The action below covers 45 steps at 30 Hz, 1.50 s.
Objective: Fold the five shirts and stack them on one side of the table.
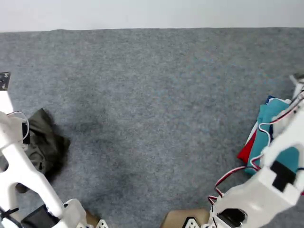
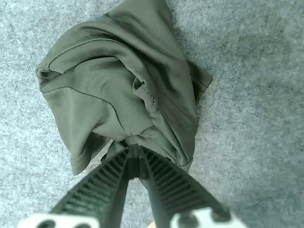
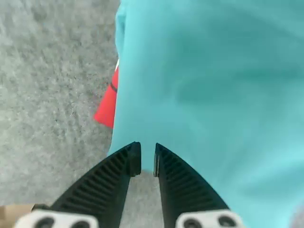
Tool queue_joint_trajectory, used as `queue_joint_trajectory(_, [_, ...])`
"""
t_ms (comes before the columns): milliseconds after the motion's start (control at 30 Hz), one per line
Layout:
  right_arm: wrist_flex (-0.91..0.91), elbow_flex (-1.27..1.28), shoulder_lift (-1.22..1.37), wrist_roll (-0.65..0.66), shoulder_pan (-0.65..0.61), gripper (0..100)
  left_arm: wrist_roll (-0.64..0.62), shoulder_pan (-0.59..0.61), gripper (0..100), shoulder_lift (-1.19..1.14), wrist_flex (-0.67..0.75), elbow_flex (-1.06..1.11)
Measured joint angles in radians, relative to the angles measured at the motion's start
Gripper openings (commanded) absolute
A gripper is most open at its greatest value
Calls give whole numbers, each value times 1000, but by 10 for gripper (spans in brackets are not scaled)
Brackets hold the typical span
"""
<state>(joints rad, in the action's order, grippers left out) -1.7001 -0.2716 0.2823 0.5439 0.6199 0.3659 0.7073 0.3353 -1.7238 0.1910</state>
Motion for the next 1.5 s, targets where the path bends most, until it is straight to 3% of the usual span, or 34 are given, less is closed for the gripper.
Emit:
queue_joint_trajectory(300, [313, 5, 167, -23, -91, 10, 0, 0, 6, 0, 0, 0])
queue_joint_trajectory(667, [207, -130, 107, -44, -94, 11, 0, 0, 6, 0, 0, 3])
queue_joint_trajectory(1000, [491, -133, 311, -44, -94, 10, 0, 0, 6, 0, 0, 3])
queue_joint_trajectory(1367, [115, -287, 178, -48, -94, 11, 0, 0, 6, 0, -5, 3])
queue_joint_trajectory(1500, [-29, -287, 150, 9, -48, 12, 0, 0, 6, 0, -5, 3])
